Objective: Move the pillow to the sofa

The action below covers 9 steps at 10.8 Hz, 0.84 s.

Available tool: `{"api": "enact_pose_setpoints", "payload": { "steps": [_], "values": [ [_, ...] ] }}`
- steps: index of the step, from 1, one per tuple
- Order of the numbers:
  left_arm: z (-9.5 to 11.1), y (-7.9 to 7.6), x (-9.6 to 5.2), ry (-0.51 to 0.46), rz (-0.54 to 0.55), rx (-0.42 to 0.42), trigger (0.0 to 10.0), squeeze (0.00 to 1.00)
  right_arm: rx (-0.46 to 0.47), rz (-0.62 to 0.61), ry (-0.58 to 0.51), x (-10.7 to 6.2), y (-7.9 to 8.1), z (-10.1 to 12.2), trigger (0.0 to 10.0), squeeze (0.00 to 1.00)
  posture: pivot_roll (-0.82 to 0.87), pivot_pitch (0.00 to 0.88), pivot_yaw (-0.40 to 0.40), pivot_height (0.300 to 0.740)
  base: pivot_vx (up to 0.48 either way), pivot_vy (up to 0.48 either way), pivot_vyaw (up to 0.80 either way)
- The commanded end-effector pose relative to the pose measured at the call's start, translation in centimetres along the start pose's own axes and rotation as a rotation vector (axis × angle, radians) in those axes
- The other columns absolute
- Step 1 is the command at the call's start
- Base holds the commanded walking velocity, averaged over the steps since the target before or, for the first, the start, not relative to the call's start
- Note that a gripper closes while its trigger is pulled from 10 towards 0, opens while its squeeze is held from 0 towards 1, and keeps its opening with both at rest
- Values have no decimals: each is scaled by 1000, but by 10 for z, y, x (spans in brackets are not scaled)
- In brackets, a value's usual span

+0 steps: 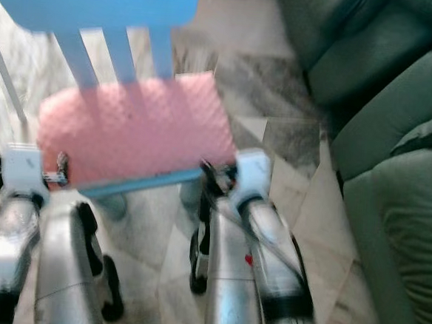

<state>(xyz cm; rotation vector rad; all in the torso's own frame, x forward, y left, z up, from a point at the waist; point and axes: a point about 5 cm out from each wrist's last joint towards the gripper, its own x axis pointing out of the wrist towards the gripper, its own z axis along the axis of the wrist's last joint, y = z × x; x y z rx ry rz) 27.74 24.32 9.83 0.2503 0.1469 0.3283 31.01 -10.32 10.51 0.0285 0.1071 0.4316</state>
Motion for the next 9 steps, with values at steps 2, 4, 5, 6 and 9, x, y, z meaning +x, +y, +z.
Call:
{"api": "enact_pose_setpoints", "payload": {
  "steps": [2, 4, 5, 6, 9],
  "values": [
    [-10, -5, 5, 57, -10, 32, 10000, 0, 2, 59, 59, 17, 5, -7, 10000, 584, -52, 495, -145, 486, 0, 0, 0],
    [-6, -13, 27, 78, 17, 41, 10000, 0, -25, 66, 67, 47, 9, 5, 10000, 0, -21, 510, -157, 486, 0, 0, 0],
    [-6, -10, 36, 84, 26, 43, 10000, 0, -53, 54, 63, 58, 13, 12, 10000, 0, -28, 511, -166, 486, 0, 0, 0],
    [-10, -10, 42, 117, 35, 36, 10000, 0, -57, 38, 65, 63, 13, 14, 10000, 0, -16, 508, -164, 486, 0, 0, 0],
    [-19, -26, 53, 187, -39, 72, 10000, 0, -6, -10, 247, 57, 7, -22, 4824, 0, -16, 494, -159, 486, 0, 0, 0]
  ]
}}
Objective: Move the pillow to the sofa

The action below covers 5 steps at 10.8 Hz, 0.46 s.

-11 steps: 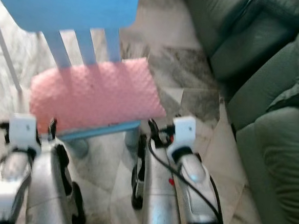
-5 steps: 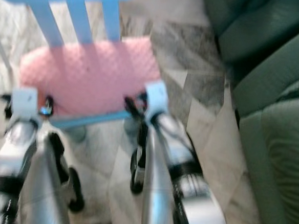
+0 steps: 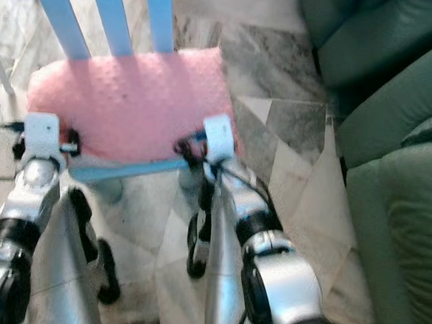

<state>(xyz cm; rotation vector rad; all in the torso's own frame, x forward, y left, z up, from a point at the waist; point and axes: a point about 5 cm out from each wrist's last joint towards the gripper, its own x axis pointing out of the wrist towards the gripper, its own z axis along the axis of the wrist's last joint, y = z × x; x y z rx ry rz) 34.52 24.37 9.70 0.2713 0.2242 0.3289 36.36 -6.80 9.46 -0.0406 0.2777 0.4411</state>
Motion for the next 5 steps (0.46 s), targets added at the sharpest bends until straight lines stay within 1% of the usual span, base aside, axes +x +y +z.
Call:
{"api": "enact_pose_setpoints", "payload": {
  "steps": [1, 5],
  "values": [
    [-35, -10, -9, 139, -64, 44, 0, 0, 43, -12, 92, -5, -1, -24, 0, 0, -16, 488, -157, 486, 0, 0, 0],
    [-40, -5, -7, 135, -42, 44, 0, 0, 43, -21, 91, -5, -4, -25, 0, 0, -16, 473, -162, 486, 0, 0, 0]
  ]
}}
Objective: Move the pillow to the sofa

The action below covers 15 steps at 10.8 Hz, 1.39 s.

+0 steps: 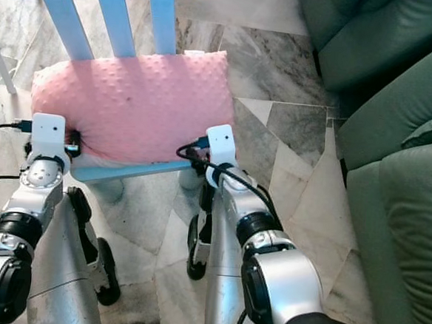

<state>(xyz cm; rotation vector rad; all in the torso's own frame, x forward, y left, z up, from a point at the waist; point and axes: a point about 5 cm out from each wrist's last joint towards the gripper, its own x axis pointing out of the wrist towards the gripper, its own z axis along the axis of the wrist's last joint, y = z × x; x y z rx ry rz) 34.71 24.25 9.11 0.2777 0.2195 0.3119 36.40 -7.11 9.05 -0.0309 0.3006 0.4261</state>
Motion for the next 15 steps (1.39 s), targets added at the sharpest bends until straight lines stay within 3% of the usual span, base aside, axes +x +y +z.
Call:
{"api": "enact_pose_setpoints", "payload": {
  "steps": [1, 10, 12, 14, 15],
  "values": [
    [-36, -1, -10, 141, -14, 36, 0, 0, 23, -11, 66, -4, -3, -19, 0, 0, -17, 469, -165, 486, 0, 0, 0],
    [-36, -2, -10, 120, -4, -7, 0, 0, 0, -1, 79, -7, 1, -29, 0, 0, -33, 489, -180, 486, 0, 0, 0],
    [-35, -4, -10, 108, -6, 31, 0, 0, -14, -11, 71, -7, 1, -30, 0, 0, -35, 489, -184, 486, 0, 0, 0],
    [-27, -12, -11, 43, -15, 16, 0, 0, -24, -34, 23, -10, -3, -31, 0, 0, -26, 430, -177, 486, 0, 0, 0],
    [-19, -14, -13, -23, -39, 12, 0, 0, -21, -61, -31, -14, -14, -27, 0, 0, -17, 373, -172, 486, 0, 0, 0]
  ]
}}
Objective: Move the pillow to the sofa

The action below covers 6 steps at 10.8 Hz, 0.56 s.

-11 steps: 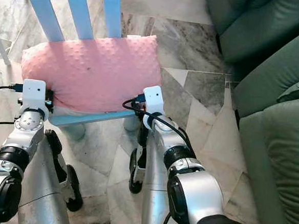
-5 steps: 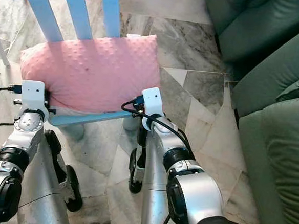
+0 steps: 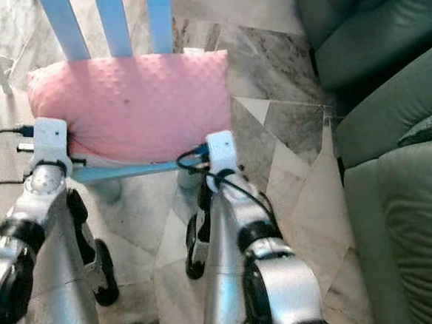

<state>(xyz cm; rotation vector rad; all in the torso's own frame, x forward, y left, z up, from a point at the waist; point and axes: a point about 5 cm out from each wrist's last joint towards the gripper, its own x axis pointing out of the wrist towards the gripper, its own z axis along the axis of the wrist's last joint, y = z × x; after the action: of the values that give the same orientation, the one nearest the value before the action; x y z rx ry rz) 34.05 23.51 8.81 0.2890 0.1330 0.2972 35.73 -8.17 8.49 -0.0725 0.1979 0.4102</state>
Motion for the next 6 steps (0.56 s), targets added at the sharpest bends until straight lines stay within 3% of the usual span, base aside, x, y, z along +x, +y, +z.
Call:
{"api": "enact_pose_setpoints", "payload": {
  "steps": [1, 2, 4, 5, 6],
  "values": [
    [-12, -8, -11, 8, -52, 21, 0, 0, 25, -50, 21, -12, -16, -18, 0, 0, -10, 308, -159, 486, 0, 0, 0],
    [-13, -7, -15, -23, -51, 24, 0, 0, 22, -66, -7, -18, -22, -20, 0, 0, -5, 261, -144, 486, 0, 0, 0],
    [-17, 0, -42, -91, -7, 6, 0, 0, 9, -147, -95, -39, -36, -29, 0, 0, 16, 161, -113, 486, 0, 0, 0],
    [-18, 1, -50, -111, -6, 47, 0, 0, 13, -172, -106, -46, -37, -35, 0, 0, 26, 129, -110, 486, 0, 0, 0],
    [-21, 4, -68, -124, -30, 57, 0, 0, 2, -193, -171, -61, -32, -38, 0, 0, 32, 101, -108, 486, 0, 0, 0]
  ]
}}
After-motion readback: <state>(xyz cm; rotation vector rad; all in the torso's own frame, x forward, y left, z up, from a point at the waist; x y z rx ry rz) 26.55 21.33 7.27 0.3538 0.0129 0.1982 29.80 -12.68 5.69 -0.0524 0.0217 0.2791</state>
